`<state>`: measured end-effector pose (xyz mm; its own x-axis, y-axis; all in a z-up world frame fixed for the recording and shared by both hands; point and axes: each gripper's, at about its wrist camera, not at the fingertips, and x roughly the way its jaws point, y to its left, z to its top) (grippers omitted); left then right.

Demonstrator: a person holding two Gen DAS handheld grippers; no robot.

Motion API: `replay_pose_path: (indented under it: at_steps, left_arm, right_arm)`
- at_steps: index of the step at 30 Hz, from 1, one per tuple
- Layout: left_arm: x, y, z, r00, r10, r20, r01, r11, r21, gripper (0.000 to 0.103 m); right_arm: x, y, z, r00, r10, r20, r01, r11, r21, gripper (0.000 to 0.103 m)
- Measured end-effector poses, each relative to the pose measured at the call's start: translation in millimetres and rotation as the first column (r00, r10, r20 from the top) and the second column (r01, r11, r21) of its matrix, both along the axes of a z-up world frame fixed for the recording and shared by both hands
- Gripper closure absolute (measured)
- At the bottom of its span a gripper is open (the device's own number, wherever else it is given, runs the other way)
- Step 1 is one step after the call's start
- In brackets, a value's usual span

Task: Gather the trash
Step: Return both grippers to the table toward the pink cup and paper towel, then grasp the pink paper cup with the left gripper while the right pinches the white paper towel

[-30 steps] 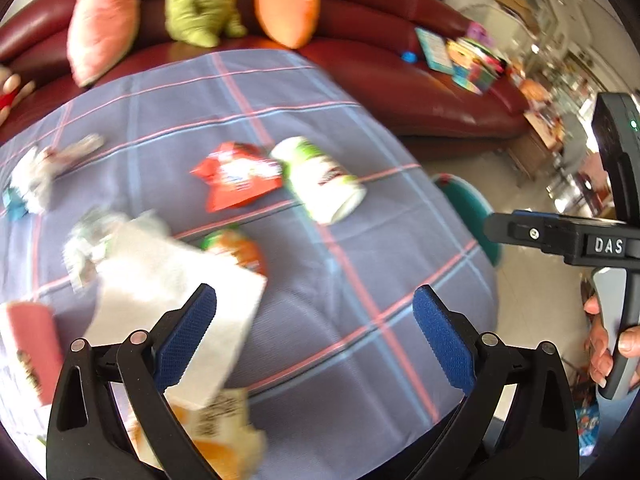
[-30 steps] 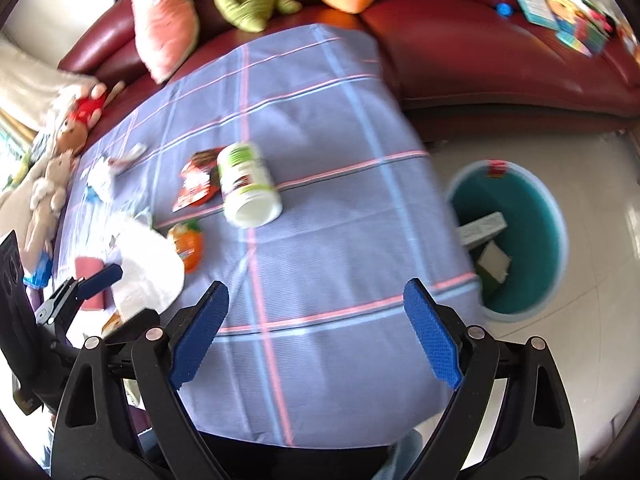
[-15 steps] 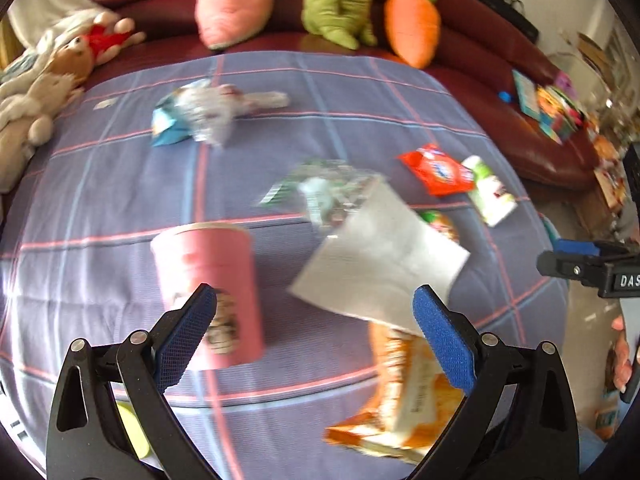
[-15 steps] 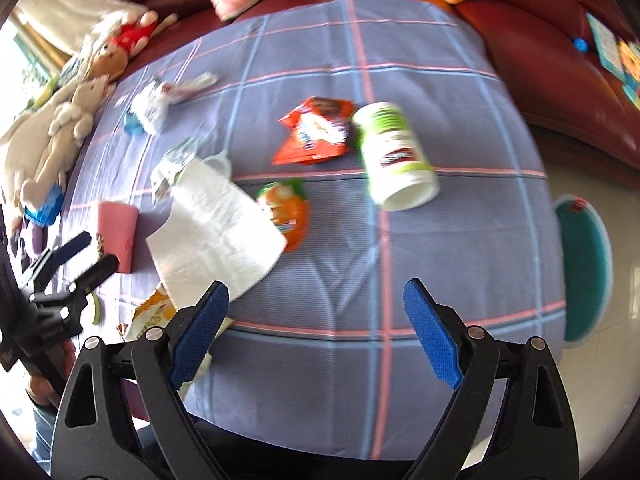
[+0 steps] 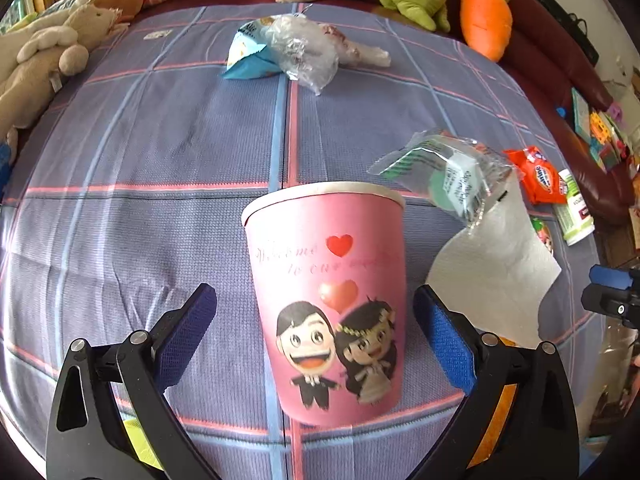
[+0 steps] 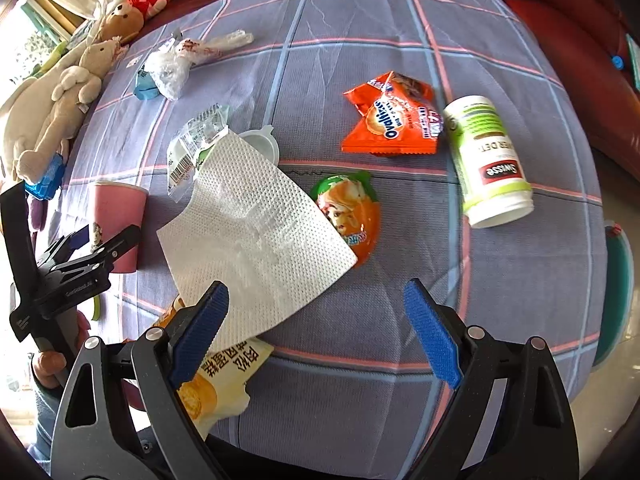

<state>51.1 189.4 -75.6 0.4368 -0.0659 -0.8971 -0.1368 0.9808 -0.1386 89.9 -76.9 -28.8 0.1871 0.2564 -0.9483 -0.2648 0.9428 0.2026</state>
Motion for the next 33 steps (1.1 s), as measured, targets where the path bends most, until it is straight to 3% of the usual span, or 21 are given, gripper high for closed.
replay_pose_path:
  at_steps: [2, 3, 4, 6, 13, 20, 27, 31, 33]
  left_arm:
    - [2, 3, -4, 1.0, 0.0, 0.009, 0.001, 1.0, -0.013, 0.005]
    - [3, 3, -5, 1.0, -0.001, 0.016, 0.002, 1.0, -0.017, 0.013]
    - [3, 4, -6, 1.0, -0.003, 0.023, 0.004, 1.0, -0.02, 0.032]
    - [3, 5, -4, 0.999, -0.003, 0.04, 0.003, 1.0, -0.017, 0.04]
    - [-2, 17, -3, 0.999, 0.006, 0.047, -0.003, 0.998, -0.059, 0.04]
    - [-6, 26, -6, 0.999, 0.02, 0.046, -0.018, 0.999, -0.041, 0.037]
    - [-7, 24, -6, 0.998, 0.024, 0.051, -0.024, 1.0, -0.013, 0.037]
    - [-9, 26, -6, 0.998, 0.039, 0.055, -0.038, 0.999, -0.028, 0.038]
    - [-9, 25, -6, 0.998, 0.043, 0.054, -0.042, 0.999, -0.025, 0.038]
  right_arm:
    - [3, 5, -4, 1.0, 0.01, -0.006, -0.01, 1.0, -0.004, 0.018]
    - [5, 8, -5, 1.0, 0.016, -0.009, -0.016, 1.0, -0.007, 0.018]
    - [7, 12, -8, 1.0, 0.025, -0.012, -0.025, 1.0, -0.011, 0.018]
    - [9, 20, -11, 0.999, 0.04, -0.02, -0.04, 0.999, -0.012, 0.018]
    - [19, 63, -22, 0.991, 0.133, -0.023, -0.134, 0.991, -0.024, 0.018]
    - [26, 87, -44, 0.985, 0.169, -0.044, -0.172, 0.983, -0.066, 0.018]
    - [20, 96, -49, 0.984, 0.178, 0.024, -0.175, 0.98, -0.095, 0.019]
    - [14, 101, -47, 0.975, 0.208, 0.079, -0.195, 0.969, -0.152, 0.039]
    - [13, 100, -44, 0.973, 0.213, 0.093, -0.196, 0.967, -0.163, 0.057]
